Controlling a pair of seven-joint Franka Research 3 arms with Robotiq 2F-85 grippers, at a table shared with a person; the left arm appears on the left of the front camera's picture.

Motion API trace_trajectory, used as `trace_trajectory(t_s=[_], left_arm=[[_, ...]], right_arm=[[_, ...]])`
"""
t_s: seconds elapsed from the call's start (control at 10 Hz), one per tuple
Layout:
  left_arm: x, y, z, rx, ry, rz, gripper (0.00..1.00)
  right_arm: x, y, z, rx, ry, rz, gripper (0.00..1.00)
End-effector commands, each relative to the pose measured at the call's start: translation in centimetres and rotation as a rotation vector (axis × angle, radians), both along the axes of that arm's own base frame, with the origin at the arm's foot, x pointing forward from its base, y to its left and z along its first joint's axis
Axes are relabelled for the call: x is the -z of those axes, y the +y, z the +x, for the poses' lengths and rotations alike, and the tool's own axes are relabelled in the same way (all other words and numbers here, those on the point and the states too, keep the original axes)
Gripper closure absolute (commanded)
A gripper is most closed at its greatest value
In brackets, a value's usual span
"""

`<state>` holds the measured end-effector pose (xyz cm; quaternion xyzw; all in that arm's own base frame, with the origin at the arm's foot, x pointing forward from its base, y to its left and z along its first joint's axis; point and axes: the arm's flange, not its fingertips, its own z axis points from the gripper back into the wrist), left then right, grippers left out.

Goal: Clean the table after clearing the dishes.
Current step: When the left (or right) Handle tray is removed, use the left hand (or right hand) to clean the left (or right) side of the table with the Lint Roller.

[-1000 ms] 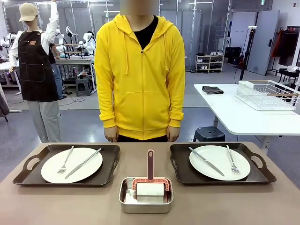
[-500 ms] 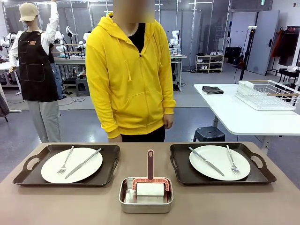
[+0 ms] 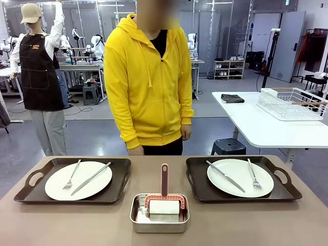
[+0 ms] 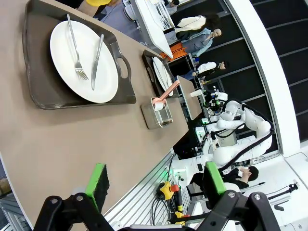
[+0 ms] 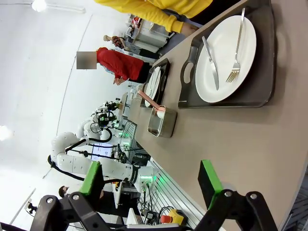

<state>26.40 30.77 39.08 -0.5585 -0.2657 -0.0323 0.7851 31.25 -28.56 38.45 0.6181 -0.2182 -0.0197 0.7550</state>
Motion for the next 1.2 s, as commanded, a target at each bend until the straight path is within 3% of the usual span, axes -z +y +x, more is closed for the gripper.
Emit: trace_trajectory(t_s=[0.0, 1.1], left_arm=[[-0.02, 0.16, -0.53, 0.005, 0.000, -0.002, 0.00], [-0.02, 0.16, -0.53, 0.005, 0.000, -0.002, 0.00]], right_arm=[[-0.09, 0.10, -0.36, -0.005, 0.000, 0.001, 0.00], [-0.09, 0.10, -0.36, -0.005, 0.000, 0.001, 0.00]])
